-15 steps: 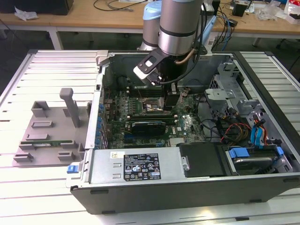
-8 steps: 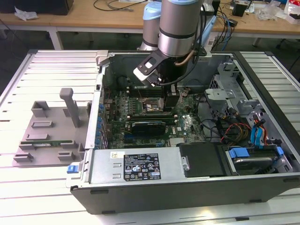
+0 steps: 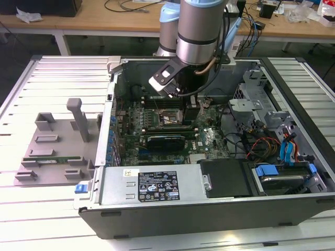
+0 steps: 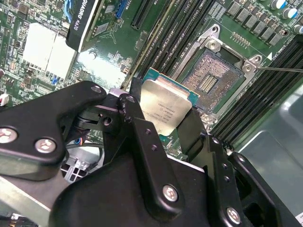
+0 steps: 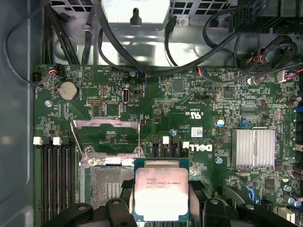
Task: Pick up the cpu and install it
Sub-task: 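Place the cpu into insertion slot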
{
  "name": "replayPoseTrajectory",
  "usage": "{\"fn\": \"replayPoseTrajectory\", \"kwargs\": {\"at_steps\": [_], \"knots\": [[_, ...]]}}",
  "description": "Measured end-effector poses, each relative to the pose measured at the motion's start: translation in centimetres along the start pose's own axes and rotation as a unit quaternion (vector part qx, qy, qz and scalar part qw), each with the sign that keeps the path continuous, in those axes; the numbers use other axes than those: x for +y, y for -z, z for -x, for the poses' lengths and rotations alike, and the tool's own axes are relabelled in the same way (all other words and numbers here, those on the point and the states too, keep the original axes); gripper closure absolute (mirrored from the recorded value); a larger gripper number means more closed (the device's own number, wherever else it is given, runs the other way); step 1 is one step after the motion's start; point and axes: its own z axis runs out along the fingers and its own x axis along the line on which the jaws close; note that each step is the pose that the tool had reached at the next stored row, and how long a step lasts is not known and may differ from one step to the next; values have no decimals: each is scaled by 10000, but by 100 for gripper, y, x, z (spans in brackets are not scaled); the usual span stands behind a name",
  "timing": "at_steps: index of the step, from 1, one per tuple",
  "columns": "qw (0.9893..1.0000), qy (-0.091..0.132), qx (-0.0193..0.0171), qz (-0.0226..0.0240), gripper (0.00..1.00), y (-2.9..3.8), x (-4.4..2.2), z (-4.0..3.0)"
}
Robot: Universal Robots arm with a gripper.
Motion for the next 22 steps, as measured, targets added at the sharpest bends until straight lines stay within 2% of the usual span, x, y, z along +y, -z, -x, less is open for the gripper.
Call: {"fn": "replayPoseTrajectory", "kwargs": {"at_steps": [22], "knots": [[10000, 0, 0, 0, 45, -137, -9, -3]]}}
